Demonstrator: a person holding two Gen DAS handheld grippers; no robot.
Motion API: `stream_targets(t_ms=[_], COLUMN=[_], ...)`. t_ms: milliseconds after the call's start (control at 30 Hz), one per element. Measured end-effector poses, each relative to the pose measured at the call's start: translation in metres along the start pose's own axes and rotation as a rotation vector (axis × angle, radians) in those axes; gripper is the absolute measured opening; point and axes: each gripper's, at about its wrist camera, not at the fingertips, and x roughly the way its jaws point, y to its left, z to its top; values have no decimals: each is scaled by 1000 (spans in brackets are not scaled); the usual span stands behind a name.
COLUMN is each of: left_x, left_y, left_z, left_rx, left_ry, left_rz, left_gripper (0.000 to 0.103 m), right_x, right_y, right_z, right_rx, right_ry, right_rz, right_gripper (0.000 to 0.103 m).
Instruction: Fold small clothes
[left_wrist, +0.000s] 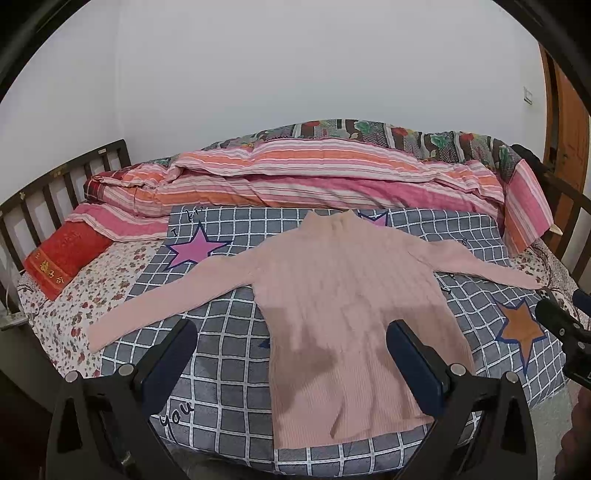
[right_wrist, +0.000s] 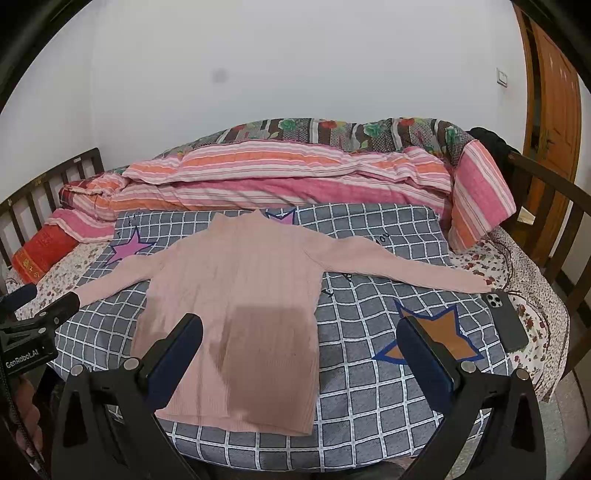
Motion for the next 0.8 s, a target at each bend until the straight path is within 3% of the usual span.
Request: stream_targets(t_ms=[800], left_x=[-1], left_y=[4], left_z=[0], left_rx=[-9], left_ry=[-4], left_rz=[1], left_gripper=[103], right_x=[0], right_y=[4], right_z=[-2], right_rx=[4], right_ry=[-17], right_rz=[9], right_gripper=[103])
